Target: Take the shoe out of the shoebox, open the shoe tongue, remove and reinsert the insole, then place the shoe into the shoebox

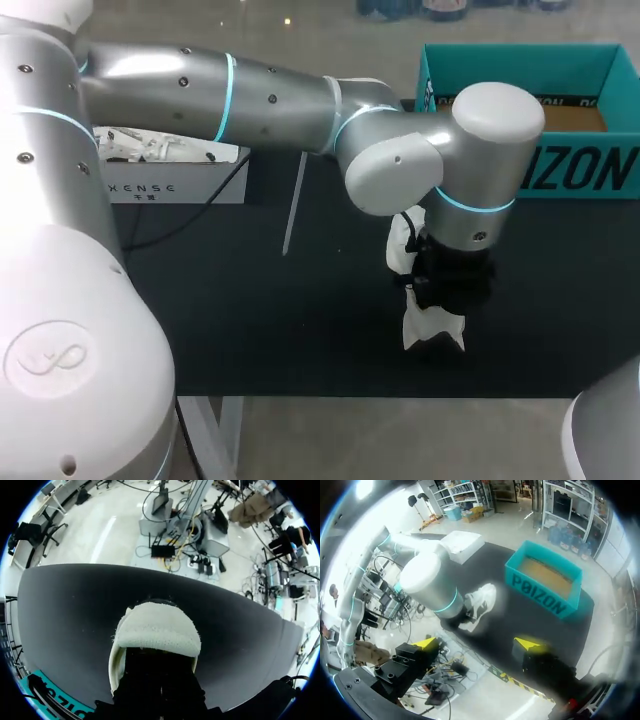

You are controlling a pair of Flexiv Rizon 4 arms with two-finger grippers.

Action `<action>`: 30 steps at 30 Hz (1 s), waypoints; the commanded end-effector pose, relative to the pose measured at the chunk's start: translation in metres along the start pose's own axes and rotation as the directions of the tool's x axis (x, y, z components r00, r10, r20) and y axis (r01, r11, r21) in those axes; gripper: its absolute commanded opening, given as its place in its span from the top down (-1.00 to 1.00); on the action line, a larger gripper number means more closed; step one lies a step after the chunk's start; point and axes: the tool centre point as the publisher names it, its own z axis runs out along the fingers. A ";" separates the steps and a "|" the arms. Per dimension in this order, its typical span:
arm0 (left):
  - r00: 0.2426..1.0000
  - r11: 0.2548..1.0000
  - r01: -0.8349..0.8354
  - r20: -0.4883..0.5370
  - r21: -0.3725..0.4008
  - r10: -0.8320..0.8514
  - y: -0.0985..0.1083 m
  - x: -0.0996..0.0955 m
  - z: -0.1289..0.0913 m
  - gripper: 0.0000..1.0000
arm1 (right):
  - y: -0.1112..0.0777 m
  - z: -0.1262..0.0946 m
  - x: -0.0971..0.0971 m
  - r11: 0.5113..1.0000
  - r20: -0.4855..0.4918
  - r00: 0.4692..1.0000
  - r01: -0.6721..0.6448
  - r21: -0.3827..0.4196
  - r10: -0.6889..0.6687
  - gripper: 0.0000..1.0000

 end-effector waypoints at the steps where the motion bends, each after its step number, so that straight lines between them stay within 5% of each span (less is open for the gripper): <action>1: 1.000 0.999 0.007 0.004 -0.039 -0.007 0.008 0.008 -0.021 1.00 | 0.003 -0.001 -0.001 1.000 -0.002 1.000 -0.001 0.007 0.001 -1.00; 14: 1.000 0.989 0.028 0.005 -0.148 -0.027 0.050 0.001 -0.038 1.00 | 0.003 -0.001 -0.001 1.000 -0.002 1.000 -0.001 0.007 0.001 -1.00; 27: 0.999 0.990 0.033 0.001 -0.136 -0.034 0.064 -0.010 -0.025 0.98 | 0.003 -0.001 -0.001 1.000 -0.002 1.000 -0.001 0.007 0.001 -1.00; 28: 0.999 0.992 0.035 -0.001 -0.120 -0.035 0.064 -0.009 -0.023 0.40 | 0.003 -0.001 -0.001 1.000 -0.002 1.000 -0.001 0.007 0.001 -1.00; 29: 0.999 0.992 0.040 -0.004 -0.116 -0.040 0.065 -0.008 -0.021 0.02 | 0.003 -0.001 -0.001 1.000 -0.002 1.000 -0.001 0.007 0.001 -1.00; 30: 0.999 0.992 0.044 -0.005 -0.116 -0.044 0.065 -0.007 -0.019 -0.78 | 0.003 -0.001 -0.001 1.000 -0.002 1.000 -0.001 0.007 0.001 -1.00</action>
